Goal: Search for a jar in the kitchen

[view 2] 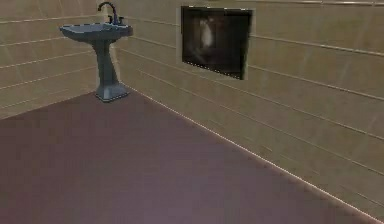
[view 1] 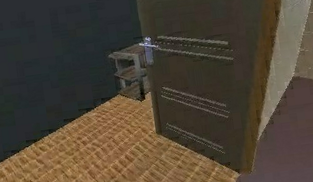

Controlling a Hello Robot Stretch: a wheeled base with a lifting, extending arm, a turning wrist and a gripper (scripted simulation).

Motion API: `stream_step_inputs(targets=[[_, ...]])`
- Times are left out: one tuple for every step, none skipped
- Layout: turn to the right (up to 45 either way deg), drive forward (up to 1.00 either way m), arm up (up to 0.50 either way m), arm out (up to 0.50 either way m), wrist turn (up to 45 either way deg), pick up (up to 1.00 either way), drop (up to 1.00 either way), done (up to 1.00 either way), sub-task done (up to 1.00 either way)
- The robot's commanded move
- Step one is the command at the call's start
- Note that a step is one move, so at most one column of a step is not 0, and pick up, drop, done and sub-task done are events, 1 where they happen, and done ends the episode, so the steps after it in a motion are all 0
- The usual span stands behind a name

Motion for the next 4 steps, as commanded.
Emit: stream_step_inputs(targets=[[-42.0, 0.00, 0.00, 0.00, 0.0, 0.00, 0.00, 0.00, 0.00], [0.0, 1.00, 0.00, 0.00, 0.0, 0.00, 0.00, 0.00, 0.00], [-6.0, 0.00, 0.00, 0.00, 0.0, 0.00, 0.00, 0.00, 0.00], [0.0, 0.45, 0.00, 0.00, 0.0, 0.00, 0.00, 0.00, 0.00]])
